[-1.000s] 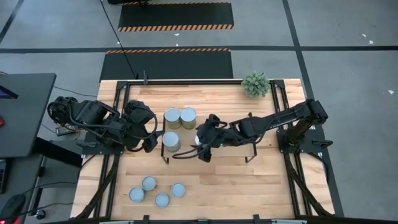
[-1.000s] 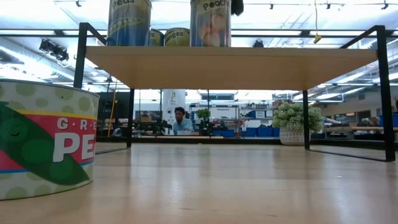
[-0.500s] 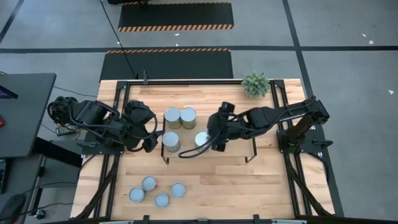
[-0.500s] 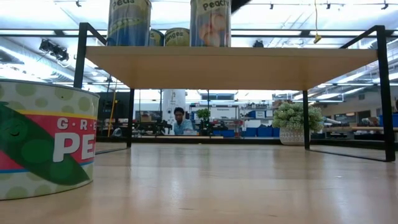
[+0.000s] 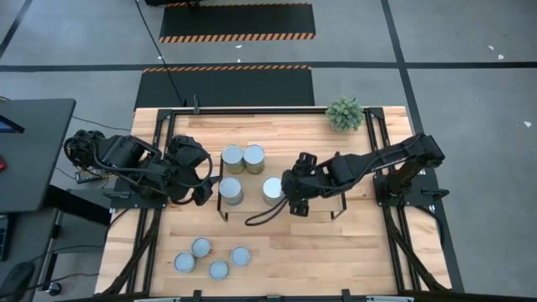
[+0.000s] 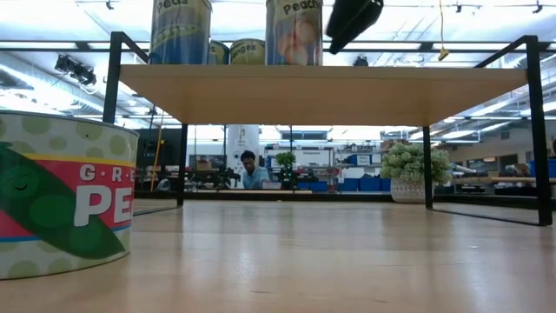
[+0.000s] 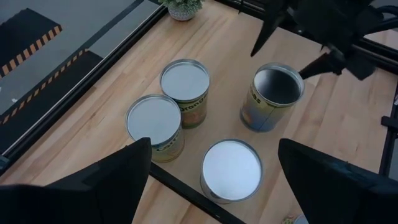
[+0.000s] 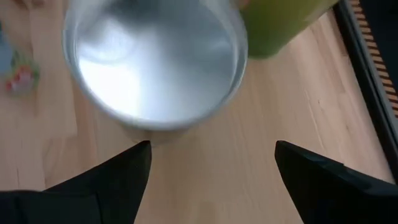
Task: Pick and place cans onto a shelf
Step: Put the canned peaches on the shelf
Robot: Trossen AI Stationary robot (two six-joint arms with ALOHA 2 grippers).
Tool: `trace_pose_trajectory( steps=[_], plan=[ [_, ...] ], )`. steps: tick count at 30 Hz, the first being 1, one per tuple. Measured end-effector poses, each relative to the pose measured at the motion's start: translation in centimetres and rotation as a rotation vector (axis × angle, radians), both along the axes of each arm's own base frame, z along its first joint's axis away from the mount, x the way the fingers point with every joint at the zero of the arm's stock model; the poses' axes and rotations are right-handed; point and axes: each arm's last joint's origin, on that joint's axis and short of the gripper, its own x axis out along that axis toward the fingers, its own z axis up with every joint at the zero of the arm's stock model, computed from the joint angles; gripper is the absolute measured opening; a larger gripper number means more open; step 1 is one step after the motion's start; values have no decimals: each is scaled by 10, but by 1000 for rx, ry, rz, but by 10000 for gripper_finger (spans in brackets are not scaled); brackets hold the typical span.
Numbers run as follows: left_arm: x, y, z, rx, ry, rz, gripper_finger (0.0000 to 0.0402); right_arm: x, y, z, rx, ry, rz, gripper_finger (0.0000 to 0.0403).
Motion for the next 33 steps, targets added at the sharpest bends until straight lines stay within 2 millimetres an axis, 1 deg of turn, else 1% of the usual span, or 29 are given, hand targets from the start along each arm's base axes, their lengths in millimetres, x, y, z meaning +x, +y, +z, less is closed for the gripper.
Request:
trace_pose_trajectory(
  steps=[4, 7, 11, 15, 19, 21, 24, 28, 33],
  plan=[
    [0, 0, 0, 0, 0, 0, 357, 7, 1, -8, 11, -71, -29, 349],
    [0, 0, 0, 1, 0, -1, 357, 12, 2, -4, 28, -147, -34, 349],
    [0, 0, 0, 1, 1, -1, 357, 18, 1, -2, 36, -201, -32, 349],
    [0, 0, 0, 2, 1, -1, 357, 18, -2, -2, 45, -192, -15, 349],
    [0, 0, 0, 0, 0, -1, 357, 9, -4, -6, 7, -95, -23, 349],
    [0, 0, 0, 0, 0, -1, 357, 8, -7, -7, -12, -76, -33, 349],
    [0, 0, 0, 0, 0, -1, 357, 13, -11, -7, -23, -105, -31, 349],
    [0, 0, 0, 0, 0, 0, 357, 22, -16, -1, -18, -195, -41, 349],
    [0, 0, 0, 0, 0, 0, 357, 26, -17, 2, 0, -233, -20, 349]
  ],
)
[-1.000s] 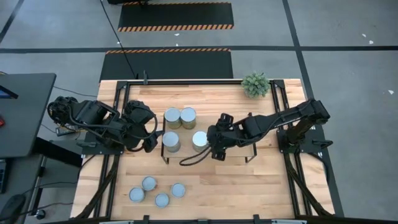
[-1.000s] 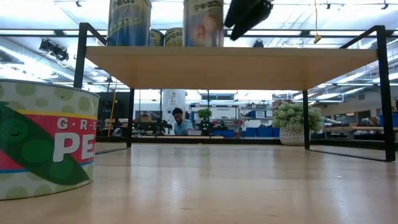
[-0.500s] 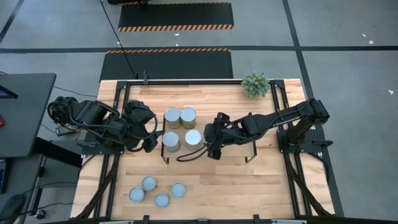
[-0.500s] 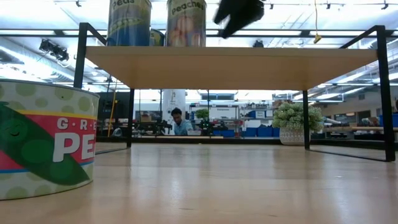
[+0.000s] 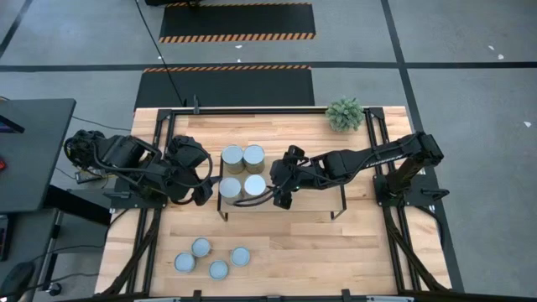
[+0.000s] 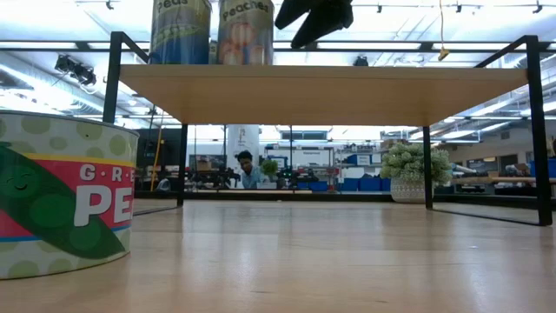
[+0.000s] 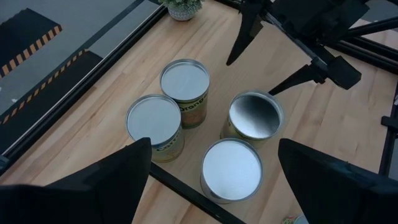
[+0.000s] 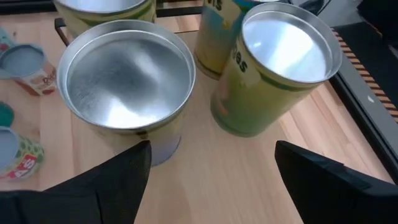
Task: Pick and place cans onto a shelf
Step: Put the canned peaches on the shelf, then put the canned mix vegetable on the shelf
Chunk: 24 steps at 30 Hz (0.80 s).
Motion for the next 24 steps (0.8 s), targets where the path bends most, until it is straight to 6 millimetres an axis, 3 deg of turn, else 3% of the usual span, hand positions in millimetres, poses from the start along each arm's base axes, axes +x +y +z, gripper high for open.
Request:
trace_pose_trajectory(
  steps=[7, 11, 18, 24],
  plan=[
    [0, 0, 0, -2, 0, 0, 357, -4, -1, -1, -15, 40, 3, 349],
    [0, -3, -2, -130, 32, -38, 357, -14, -1, -4, 5, 143, 6, 349],
    [-13, -32, -5, -362, 155, -250, 357, -40, 15, 23, 118, 164, 71, 349],
    [-28, -59, -21, -390, 216, -231, 357, -65, 31, 48, 129, 66, 93, 349]
  ],
)
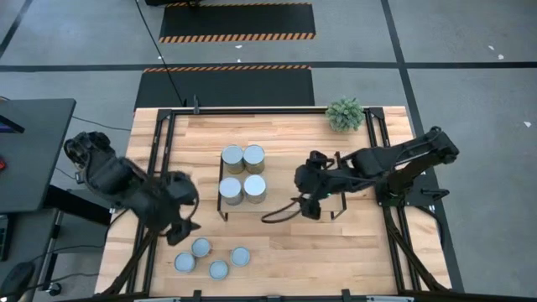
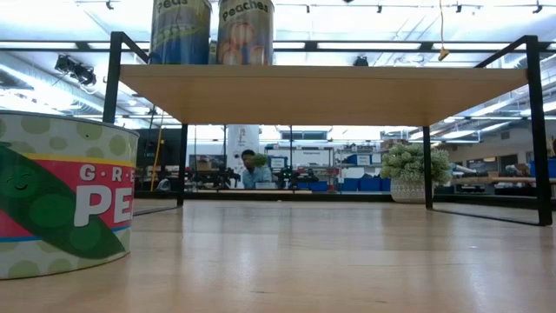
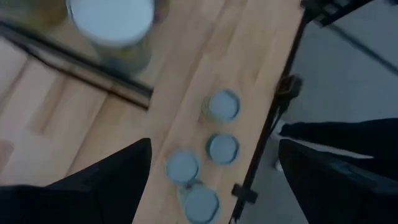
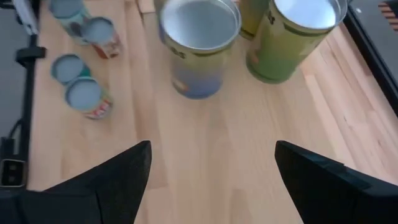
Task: Pick and place cans onto a shelf
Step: Put the canned mix vegetable on the shelf
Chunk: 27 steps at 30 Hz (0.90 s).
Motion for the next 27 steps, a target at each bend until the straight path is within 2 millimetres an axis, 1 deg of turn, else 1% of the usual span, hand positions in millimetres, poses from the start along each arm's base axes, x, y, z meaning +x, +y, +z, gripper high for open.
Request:
trace_pose_trajectory(
  steps=[4, 8, 12, 15, 19, 22, 25, 27],
  plan=[
    [-5, -22, -29, 5, 64, 4, 357, -8, 11, 5, 18, -24, 36, 349],
    [-6, -46, -60, -29, 67, -12, 357, -10, 22, 8, 107, -51, 75, 349],
    [-8, -66, -88, -91, 49, -14, 357, -7, 35, 6, 169, -66, 132, 349],
    [-10, -76, -104, -143, 35, -3, 357, -5, 46, -2, 167, -34, 153, 349],
    [-13, -88, -121, -185, 33, 8, 357, -1, 61, -13, 191, -6, 146, 349],
    [-16, -98, -131, -180, 48, -17, 357, 1, 73, -20, 221, 11, 133, 349],
    [-18, -108, -137, -187, 103, -70, 357, 0, 85, -25, 263, 19, 120, 349],
    [-19, -116, -135, -198, 121, -108, 355, -2, 92, -26, 290, 19, 109, 349]
  ],
)
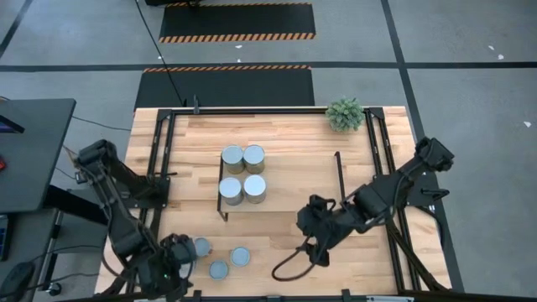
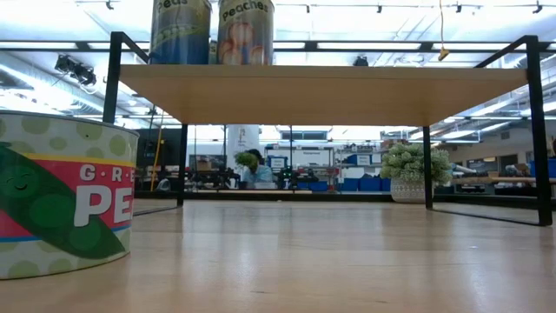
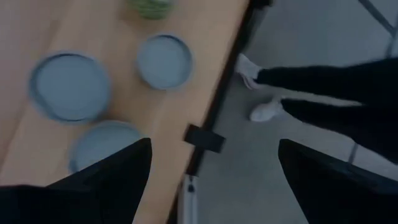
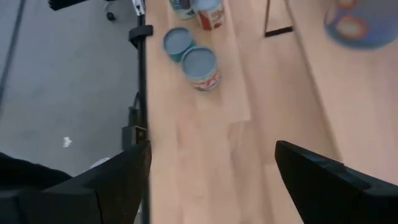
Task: Pick and place cans onto a shelf
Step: Put the canned mix vegetable on the shelf
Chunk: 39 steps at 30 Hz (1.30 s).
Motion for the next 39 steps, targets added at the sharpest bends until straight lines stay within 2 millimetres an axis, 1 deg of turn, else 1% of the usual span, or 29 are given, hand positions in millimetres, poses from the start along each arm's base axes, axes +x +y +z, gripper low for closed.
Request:
trace_pose_trajectory(
  steps=[2, 4, 8, 11, 14, 18, 23, 25, 30, 32, 36, 39],
  plan=[
    [-2, -9, 5, -7, -18, -46, 349, -4, 7, -1, 20, 8, -12, 349],
    [-8, -17, 4, 31, -10, -101, 339, -9, 13, -1, 38, 8, -28, 349],
    [-26, -30, -15, 121, 47, -167, 323, -18, 25, 0, 47, -11, -71, 349],
    [-37, -35, -29, 195, 113, -149, 321, -25, 33, 0, 52, -25, -93, 349],
    [-43, -34, -39, 262, 190, -98, 331, -30, 39, 0, 41, -45, -107, 349],
    [-42, -36, -50, 309, 232, -69, 352, -33, 41, 1, 34, -54, -106, 349],
    [-28, -37, -65, 351, 277, -71, 355, -32, 41, 1, 27, -59, -103, 349],
    [-21, -35, -71, 365, 292, -56, 355, -32, 41, 1, 26, -60, -100, 349],
    [-14, -24, -88, 382, 370, -4, 356, -32, 42, 1, 30, -57, -89, 349],
    [-12, -22, -91, 383, 378, 7, 356, -32, 42, 1, 38, -52, -87, 349],
    [-7, -23, -91, 380, 301, 20, 356, -33, 42, 1, 44, -49, -89, 349],
    [-5, -24, -91, 373, 275, 8, 356, -33, 42, 1, 45, -49, -89, 349]
  ],
)
